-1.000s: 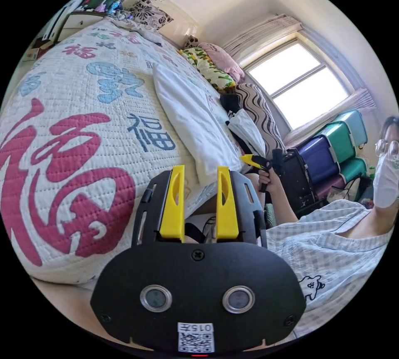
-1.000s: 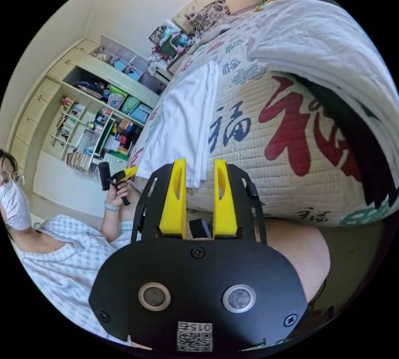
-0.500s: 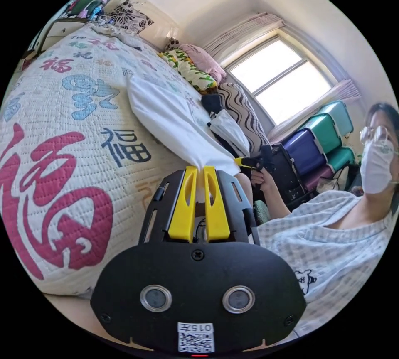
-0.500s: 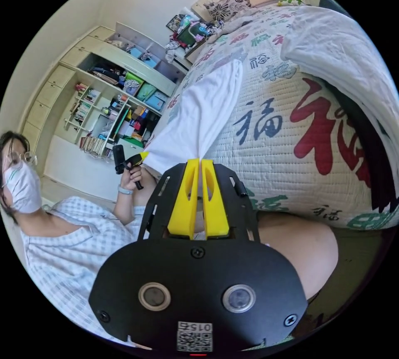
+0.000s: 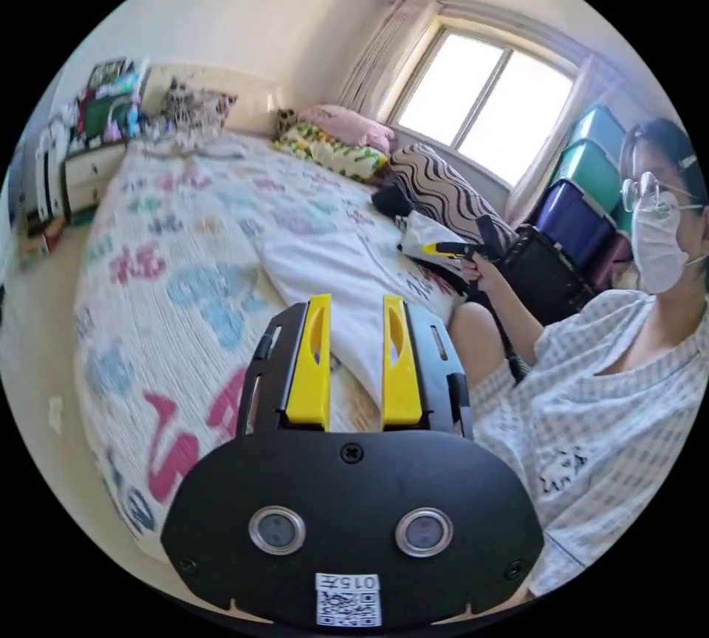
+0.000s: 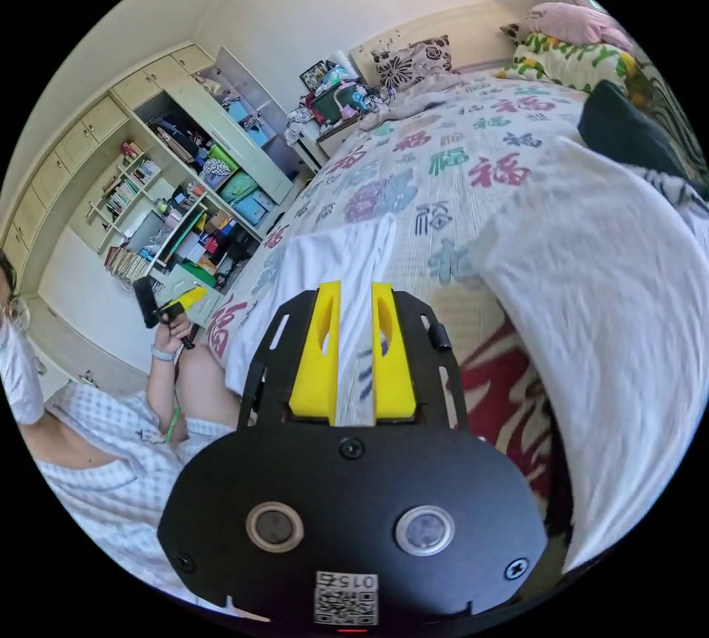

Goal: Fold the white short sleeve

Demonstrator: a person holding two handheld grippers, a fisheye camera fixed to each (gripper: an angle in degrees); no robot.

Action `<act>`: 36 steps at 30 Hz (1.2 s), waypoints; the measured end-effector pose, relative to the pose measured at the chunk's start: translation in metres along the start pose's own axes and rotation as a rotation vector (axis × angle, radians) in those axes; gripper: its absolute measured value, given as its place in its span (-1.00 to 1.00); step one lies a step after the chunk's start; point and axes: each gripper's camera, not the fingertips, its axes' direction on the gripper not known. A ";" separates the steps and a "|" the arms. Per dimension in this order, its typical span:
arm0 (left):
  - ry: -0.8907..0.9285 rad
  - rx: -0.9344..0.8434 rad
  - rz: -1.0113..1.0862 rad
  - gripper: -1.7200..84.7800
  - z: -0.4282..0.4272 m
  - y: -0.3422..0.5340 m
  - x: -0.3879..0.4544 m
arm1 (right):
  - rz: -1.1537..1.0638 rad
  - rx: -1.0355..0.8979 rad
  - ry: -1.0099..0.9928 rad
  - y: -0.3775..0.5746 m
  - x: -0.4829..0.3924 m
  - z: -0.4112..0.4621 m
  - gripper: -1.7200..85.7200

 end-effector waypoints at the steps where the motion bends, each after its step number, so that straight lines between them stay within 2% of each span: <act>1: -0.010 0.024 0.027 -0.77 0.006 -0.007 0.001 | -0.009 -0.003 0.000 -0.010 0.000 0.008 -0.79; 2: -0.014 0.040 0.059 -0.82 0.024 -0.022 0.001 | -0.013 -0.016 0.010 -0.030 0.000 0.025 -0.79; 7: -0.107 -0.151 0.190 -0.83 0.127 -0.057 -0.003 | -0.004 -0.170 0.071 -0.080 0.007 0.098 -0.79; 10: -0.147 -0.308 0.167 -0.84 0.188 -0.059 -0.022 | -0.070 -0.187 0.146 -0.091 0.001 0.120 -0.86; 14: -0.172 -0.415 0.143 -0.92 0.241 -0.056 -0.037 | -0.090 -0.174 0.100 -0.112 0.004 0.126 -0.95; 21: -0.204 -0.334 0.130 -0.97 0.248 -0.069 -0.042 | -0.083 -0.174 0.107 -0.144 0.013 0.137 -0.98; 26: -0.224 -0.392 0.099 -0.96 0.271 -0.058 -0.059 | -0.071 -0.191 0.116 -0.158 0.023 0.152 -0.98; 32: -0.153 -0.394 0.041 -0.88 0.276 -0.056 -0.074 | -0.057 -0.201 0.051 -0.171 0.033 0.154 -0.98; 36: -0.124 -0.441 0.090 -0.84 0.281 -0.066 -0.079 | -0.076 -0.197 0.029 -0.179 0.034 0.150 -0.97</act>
